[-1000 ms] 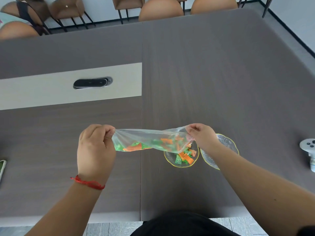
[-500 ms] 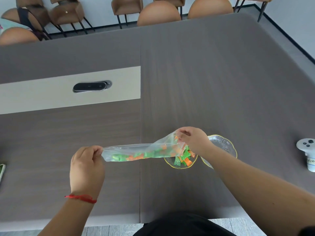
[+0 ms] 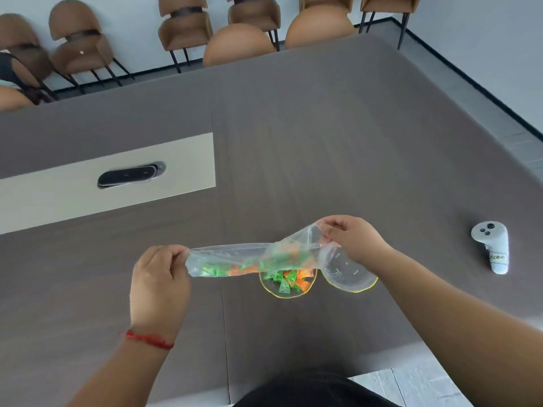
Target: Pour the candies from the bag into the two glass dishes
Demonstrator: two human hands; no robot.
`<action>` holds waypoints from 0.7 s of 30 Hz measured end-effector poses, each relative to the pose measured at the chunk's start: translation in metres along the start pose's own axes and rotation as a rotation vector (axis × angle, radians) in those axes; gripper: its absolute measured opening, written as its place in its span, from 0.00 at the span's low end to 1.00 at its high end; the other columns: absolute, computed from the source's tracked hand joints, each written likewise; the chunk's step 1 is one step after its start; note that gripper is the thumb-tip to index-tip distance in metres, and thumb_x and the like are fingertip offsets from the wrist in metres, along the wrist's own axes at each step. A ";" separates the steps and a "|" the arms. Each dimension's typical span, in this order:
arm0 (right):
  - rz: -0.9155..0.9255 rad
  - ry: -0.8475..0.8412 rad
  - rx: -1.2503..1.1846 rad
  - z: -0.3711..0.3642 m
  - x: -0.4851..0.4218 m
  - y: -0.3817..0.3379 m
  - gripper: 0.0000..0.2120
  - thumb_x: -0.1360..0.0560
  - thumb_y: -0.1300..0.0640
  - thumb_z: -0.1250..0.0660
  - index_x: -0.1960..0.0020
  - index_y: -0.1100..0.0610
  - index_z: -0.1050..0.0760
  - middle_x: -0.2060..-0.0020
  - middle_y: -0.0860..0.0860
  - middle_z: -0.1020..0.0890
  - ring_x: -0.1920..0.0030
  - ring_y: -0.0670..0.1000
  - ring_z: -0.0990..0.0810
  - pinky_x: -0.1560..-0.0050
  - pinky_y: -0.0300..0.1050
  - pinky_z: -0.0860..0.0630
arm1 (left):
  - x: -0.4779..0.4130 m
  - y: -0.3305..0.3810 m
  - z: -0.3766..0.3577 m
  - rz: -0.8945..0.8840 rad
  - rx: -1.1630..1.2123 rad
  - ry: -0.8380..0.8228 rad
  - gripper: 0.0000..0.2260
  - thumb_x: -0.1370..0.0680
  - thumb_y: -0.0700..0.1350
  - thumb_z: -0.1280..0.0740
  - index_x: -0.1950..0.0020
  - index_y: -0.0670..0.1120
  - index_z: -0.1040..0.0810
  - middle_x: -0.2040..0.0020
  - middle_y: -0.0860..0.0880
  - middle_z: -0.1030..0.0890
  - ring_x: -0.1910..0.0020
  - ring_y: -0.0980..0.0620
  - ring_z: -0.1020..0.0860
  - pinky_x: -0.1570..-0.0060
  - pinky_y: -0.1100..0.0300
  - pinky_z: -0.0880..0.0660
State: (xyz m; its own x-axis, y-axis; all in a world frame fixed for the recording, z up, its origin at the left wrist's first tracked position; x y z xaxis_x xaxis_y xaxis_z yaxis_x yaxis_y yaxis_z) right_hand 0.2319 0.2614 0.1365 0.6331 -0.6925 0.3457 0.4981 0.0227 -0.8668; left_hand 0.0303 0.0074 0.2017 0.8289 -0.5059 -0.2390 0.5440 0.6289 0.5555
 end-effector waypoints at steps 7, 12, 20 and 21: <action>-0.162 0.156 -0.077 0.053 0.010 0.056 0.09 0.22 0.56 0.36 0.46 0.53 0.18 0.55 0.48 0.14 0.57 0.44 0.18 0.56 0.38 0.23 | -0.021 0.049 -0.061 -0.168 -0.051 -0.176 0.08 0.24 0.38 0.39 0.58 0.44 0.21 0.59 0.50 0.23 0.54 0.46 0.25 0.54 0.58 0.33; -0.273 0.196 -0.141 0.068 0.012 0.097 0.08 0.24 0.52 0.35 0.50 0.49 0.17 0.55 0.48 0.13 0.49 0.55 0.16 0.41 0.55 0.22 | -0.030 0.084 -0.083 -0.311 -0.106 -0.225 0.08 0.26 0.35 0.38 0.60 0.44 0.22 0.59 0.46 0.21 0.56 0.43 0.25 0.53 0.52 0.29; -0.321 0.193 -0.273 0.074 0.014 0.114 0.09 0.23 0.55 0.36 0.50 0.51 0.17 0.52 0.54 0.14 0.49 0.57 0.16 0.40 0.56 0.22 | -0.044 0.117 -0.092 -0.424 -0.227 -0.279 0.07 0.26 0.38 0.38 0.61 0.46 0.22 0.61 0.47 0.22 0.56 0.41 0.25 0.55 0.48 0.26; -0.326 0.191 -0.280 0.075 0.013 0.115 0.09 0.22 0.56 0.36 0.49 0.51 0.17 0.51 0.54 0.14 0.52 0.55 0.17 0.41 0.54 0.22 | -0.044 0.122 -0.092 -0.434 -0.233 -0.281 0.07 0.26 0.37 0.38 0.61 0.46 0.22 0.60 0.47 0.22 0.56 0.42 0.26 0.55 0.49 0.27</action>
State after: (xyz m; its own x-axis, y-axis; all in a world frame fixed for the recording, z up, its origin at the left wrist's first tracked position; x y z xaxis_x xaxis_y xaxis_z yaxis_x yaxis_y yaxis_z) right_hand 0.3420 0.3086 0.0678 0.3366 -0.7521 0.5666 0.4572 -0.3955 -0.7966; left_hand 0.0720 0.1609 0.2068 0.4738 -0.8647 -0.1670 0.8678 0.4261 0.2555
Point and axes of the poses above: each hand's wrist, its own x-axis away from the middle knuckle, its own z-axis out of the back of the hand, y = z × x, the point moved 3 cm from there along -x, towards the middle knuckle
